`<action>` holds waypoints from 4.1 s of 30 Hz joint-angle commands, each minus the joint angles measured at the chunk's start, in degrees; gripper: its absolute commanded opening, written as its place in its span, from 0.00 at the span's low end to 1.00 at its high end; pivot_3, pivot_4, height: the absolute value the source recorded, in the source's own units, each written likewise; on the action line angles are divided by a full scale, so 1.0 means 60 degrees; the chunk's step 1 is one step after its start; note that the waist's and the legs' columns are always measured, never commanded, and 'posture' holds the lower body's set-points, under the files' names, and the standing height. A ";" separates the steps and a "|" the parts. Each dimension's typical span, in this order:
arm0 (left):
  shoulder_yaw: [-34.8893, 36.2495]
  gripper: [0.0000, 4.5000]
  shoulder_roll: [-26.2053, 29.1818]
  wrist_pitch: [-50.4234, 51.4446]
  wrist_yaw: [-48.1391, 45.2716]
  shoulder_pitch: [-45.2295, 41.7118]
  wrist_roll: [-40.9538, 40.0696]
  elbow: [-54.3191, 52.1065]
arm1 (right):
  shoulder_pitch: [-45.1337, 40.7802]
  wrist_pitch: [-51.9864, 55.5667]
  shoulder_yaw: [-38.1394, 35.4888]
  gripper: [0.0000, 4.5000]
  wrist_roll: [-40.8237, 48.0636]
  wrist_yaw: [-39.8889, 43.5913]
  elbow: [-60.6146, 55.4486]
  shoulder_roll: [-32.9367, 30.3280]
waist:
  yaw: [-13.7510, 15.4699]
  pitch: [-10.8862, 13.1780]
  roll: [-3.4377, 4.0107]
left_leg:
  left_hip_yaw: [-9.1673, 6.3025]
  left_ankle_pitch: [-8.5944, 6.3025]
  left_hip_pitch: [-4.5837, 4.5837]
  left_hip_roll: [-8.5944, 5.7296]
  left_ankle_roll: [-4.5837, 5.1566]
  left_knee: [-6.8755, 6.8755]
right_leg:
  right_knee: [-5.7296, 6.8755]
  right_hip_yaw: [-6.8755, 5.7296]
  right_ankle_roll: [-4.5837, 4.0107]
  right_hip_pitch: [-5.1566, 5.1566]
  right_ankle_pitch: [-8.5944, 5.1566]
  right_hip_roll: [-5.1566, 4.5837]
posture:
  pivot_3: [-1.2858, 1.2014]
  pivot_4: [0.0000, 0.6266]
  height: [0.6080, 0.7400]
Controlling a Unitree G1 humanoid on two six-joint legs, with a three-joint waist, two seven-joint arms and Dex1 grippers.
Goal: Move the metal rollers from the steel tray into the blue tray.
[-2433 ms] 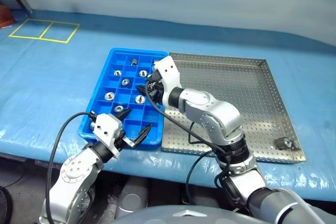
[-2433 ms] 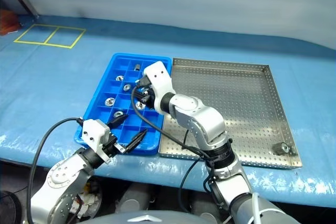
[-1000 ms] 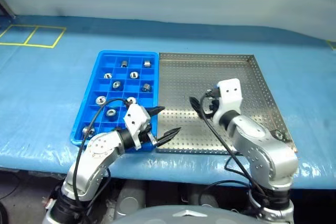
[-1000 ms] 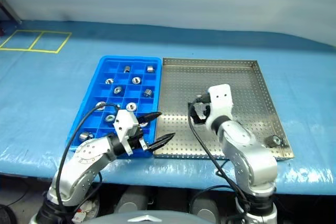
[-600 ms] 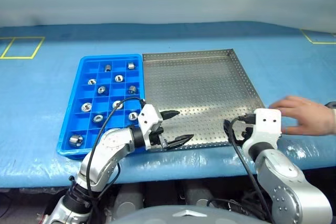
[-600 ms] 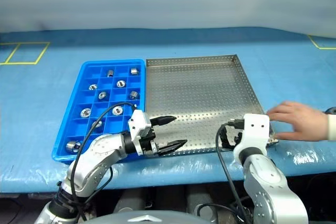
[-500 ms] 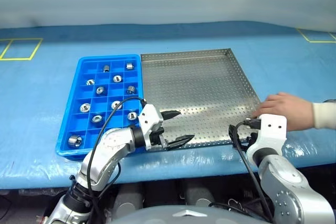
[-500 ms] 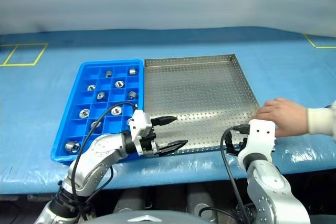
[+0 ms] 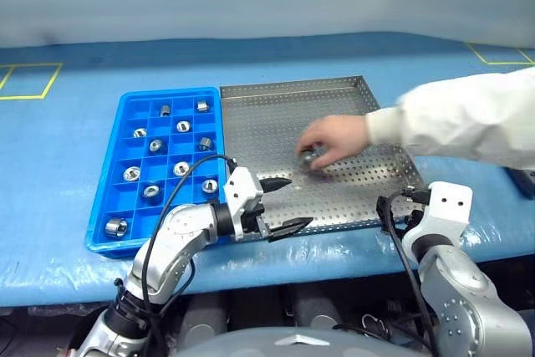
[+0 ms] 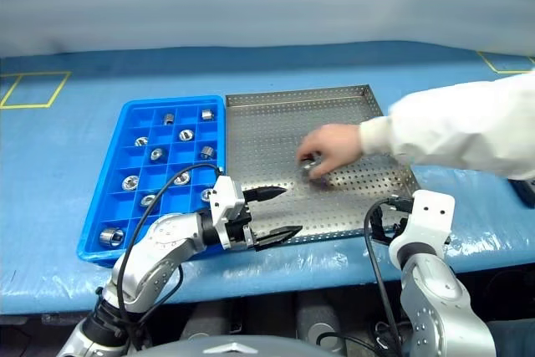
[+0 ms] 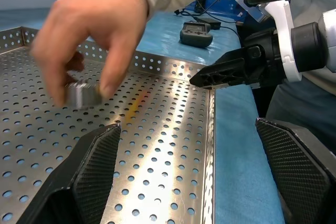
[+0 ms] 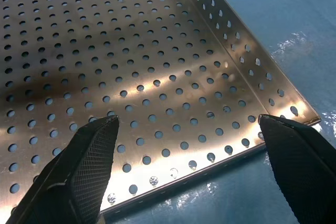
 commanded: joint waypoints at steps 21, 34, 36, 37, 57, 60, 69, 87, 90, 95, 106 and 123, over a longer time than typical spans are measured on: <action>0.0153 1.00 -0.0115 -0.0503 0.0199 -0.0121 0.0225 -0.0050 | -0.0976 -0.0255 0.0652 1.00 0.0003 0.0187 0.0085 -0.0312 | 0.0033 0.0000 0.0000 | 0.0008 0.0000 0.0004 0.0001 0.0001 0.0002 | 0.0002 0.0005 0.0001 -0.0001 0.0001 0.0000 | 0.50 0.24 1.00; 0.0930 1.00 -0.0222 -0.0993 0.1689 0.0447 0.0910 -0.0411 | -0.3548 -0.0902 0.2802 1.00 -0.0200 0.0398 0.2351 -0.0576 | 0.0503 0.0005 -0.0007 | -0.0005 0.0001 -0.0003 -0.0007 0.0004 -0.0009 | -0.0003 0.0002 0.0001 0.0000 0.0001 0.0011 | 0.57 0.24 1.00; 0.1057 1.00 -0.0113 -0.0888 0.1810 0.0679 0.0863 -0.0683 | -0.3844 -0.1145 0.3060 1.00 -0.0212 0.0493 0.2857 -0.0548 | 0.0614 0.0006 -0.0008 | -0.0005 0.0001 -0.0006 -0.0007 0.0004 -0.0009 | -0.0005 0.0002 0.0001 -0.0001 0.0001 0.0011 | 0.58 0.24 1.00; 0.1099 1.00 -0.0077 -0.0860 0.1872 0.0760 0.0875 -0.0778 | -0.3936 -0.1254 0.3152 1.00 -0.0205 0.0550 0.3050 -0.0544 | 0.0673 0.0006 -0.0008 | -0.0006 0.0001 -0.0007 -0.0007 0.0004 -0.0009 | -0.0004 0.0001 0.0001 -0.0001 0.0001 0.0011 | 0.59 0.24 1.00; 0.1321 1.00 0.0170 -0.0603 0.2526 0.1520 0.0898 -0.1592 | -0.4391 -0.3109 0.4048 1.00 -0.0228 0.1288 0.6113 -0.0142 | 0.1402 0.0007 -0.0008 | -0.0013 0.0002 -0.0014 -0.0006 0.0004 -0.0010 | -0.0011 -0.0013 -0.0001 -0.0001 0.0000 0.0010 | 0.63 0.24 1.00; 0.1298 1.00 0.0178 -0.0623 0.2511 0.1515 0.0869 -0.1581 | -0.4294 -0.3398 0.4267 1.00 -0.0346 0.1326 0.6476 -0.0132 | 0.1402 0.0008 -0.0008 | -0.0013 0.0001 -0.0014 -0.0006 0.0003 -0.0011 | -0.0011 -0.0013 -0.0001 -0.0001 0.0000 0.0010 | 0.63 0.24 1.00; 0.1272 1.00 0.0119 -0.0689 0.2524 0.1492 0.0867 -0.1511 | -0.4132 -0.3929 0.4177 0.51 -0.0435 0.1351 0.7062 -0.0073 | 0.1407 0.0008 -0.0008 | -0.0013 0.0001 -0.0014 -0.0006 0.0003 -0.0011 | -0.0011 -0.0014 -0.0001 -0.0001 0.0000 0.0009 | 0.63 0.24 1.00; 0.2407 1.00 0.0090 -0.1754 0.3290 0.2297 0.1276 -0.1860 | -0.6100 -0.2568 0.5862 0.40 -0.0298 0.2992 0.4689 -0.1252 | 0.1625 0.0015 -0.0008 | -0.0017 0.0001 -0.0017 -0.0002 0.0003 -0.0031 | -0.0012 -0.0028 -0.0014 -0.0014 -0.0008 0.0009 | 0.68 0.24 1.00; 0.2761 1.00 0.0180 -0.1683 0.3355 0.2601 0.1168 -0.2129 | -0.6461 -0.2690 0.6257 0.40 -0.0275 0.3226 0.4782 -0.1151 | 0.1786 0.0016 -0.0010 | -0.0022 0.0001 -0.0025 -0.0004 0.0002 -0.0042 | -0.0017 -0.0036 -0.0019 -0.0019 -0.0011 0.0008 | 0.69 0.24 1.00; 0.3442 1.00 0.0262 -0.1645 0.3400 0.3297 0.0976 -0.2605 | -0.6481 -0.3225 0.6973 0.40 -0.0388 0.3547 0.5228 -0.0899 | 0.2117 0.0017 -0.0011 | -0.0025 0.0000 -0.0028 -0.0005 0.0001 -0.0054 | -0.0031 -0.0047 -0.0024 -0.0017 -0.0014 0.0004 | 0.70 0.24 1.00; 0.4588 1.00 0.1260 -0.1093 0.2321 0.4976 -0.0253 -0.3474 | -0.5721 -0.3344 0.7791 0.40 -0.0198 0.4004 0.5371 -0.0543 | 0.2802 0.0017 -0.0019 | -0.0021 -0.0008 -0.0041 0.0007 -0.0013 -0.0066 | -0.0054 -0.0073 -0.0030 -0.0083 -0.0021 -0.0008 | 0.73 0.24 1.00; 0.4430 1.00 0.1379 -0.0759 0.2266 0.4745 -0.0462 -0.3397 | -0.4557 -0.2992 0.7854 0.76 -0.0092 0.3692 0.5160 -0.0241 | 0.3765 0.0000 -0.0040 | 0.0029 -0.0030 -0.0084 -0.0003 -0.0051 -0.0067 | -0.0066 -0.0099 -0.0037 -0.0128 -0.0026 0.0015 | 0.72 0.24 1.00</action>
